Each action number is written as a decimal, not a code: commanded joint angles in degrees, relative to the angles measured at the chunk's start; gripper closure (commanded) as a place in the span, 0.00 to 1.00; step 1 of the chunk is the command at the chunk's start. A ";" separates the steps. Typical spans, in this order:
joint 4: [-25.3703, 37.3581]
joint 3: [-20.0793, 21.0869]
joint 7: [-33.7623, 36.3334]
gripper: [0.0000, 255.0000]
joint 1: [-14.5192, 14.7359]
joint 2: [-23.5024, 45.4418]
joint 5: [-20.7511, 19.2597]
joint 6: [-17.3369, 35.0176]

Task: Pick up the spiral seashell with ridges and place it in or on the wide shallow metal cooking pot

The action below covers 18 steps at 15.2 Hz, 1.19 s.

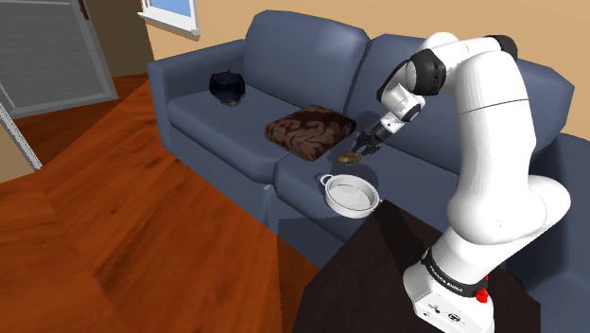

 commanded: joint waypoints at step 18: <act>-27.44 -5.95 -0.21 1.00 9.91 -24.20 -6.86 7.58</act>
